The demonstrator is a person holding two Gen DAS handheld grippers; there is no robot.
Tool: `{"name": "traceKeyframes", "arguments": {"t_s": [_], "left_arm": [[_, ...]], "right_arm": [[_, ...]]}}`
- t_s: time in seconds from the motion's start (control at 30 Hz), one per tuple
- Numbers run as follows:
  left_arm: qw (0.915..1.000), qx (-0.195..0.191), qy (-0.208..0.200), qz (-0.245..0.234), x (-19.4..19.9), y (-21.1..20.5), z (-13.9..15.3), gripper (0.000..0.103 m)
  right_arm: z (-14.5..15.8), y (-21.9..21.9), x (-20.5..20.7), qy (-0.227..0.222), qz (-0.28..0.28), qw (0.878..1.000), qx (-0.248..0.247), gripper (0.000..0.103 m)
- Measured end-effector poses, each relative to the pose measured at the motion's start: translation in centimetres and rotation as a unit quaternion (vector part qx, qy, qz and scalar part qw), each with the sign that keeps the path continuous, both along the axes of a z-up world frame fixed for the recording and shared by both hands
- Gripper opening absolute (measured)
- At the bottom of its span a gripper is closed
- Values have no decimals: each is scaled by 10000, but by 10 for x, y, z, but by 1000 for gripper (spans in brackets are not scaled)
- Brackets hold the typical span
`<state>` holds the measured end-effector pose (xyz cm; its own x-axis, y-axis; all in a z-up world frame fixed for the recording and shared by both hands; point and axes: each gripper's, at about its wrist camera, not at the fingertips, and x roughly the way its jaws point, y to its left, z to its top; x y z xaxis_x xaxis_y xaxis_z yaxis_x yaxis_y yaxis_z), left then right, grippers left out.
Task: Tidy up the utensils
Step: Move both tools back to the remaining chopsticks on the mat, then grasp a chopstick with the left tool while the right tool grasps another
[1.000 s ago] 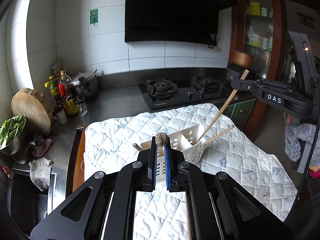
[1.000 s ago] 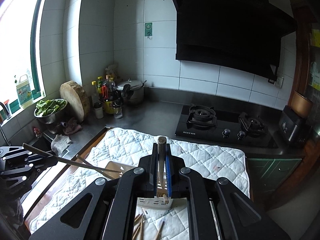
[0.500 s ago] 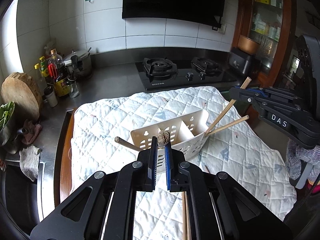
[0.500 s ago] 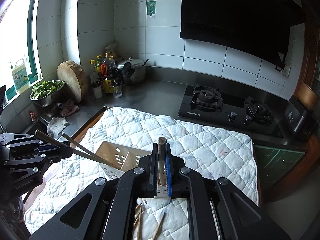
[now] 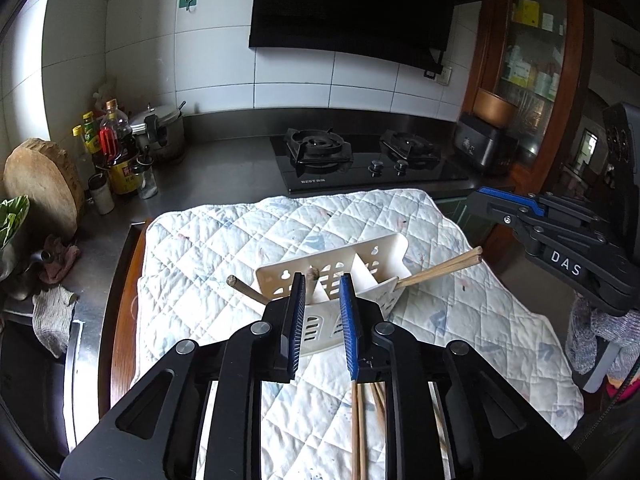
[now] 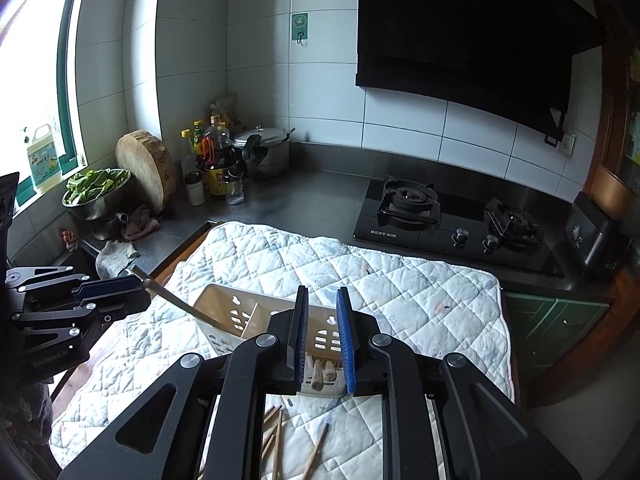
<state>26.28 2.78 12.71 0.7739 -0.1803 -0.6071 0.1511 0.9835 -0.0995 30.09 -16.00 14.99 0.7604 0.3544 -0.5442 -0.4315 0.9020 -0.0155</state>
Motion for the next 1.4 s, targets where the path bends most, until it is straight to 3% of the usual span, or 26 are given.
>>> {"name": "traceKeyframes", "arguments": {"t_s": [0.2, 0.4, 0.97, 1.4], "left_arm": [[9998, -125, -177, -1, -29, 4, 6, 18], [9997, -119, -215, -5, -64, 8, -8, 20], [9991, -207, 354, 48, -123, 8, -110, 23], [9966, -295, 755, 121, -137, 6, -165, 23]], "right_arm": [[-3, -13, -38, -37, 106, 9999, 87, 21], [-30, -27, -80, 117, 191, 9996, 174, 21], [-144, -52, -161, 760, -131, 9967, 237, 21], [-216, -45, -161, 1480, -325, 9878, 352, 21]]}}
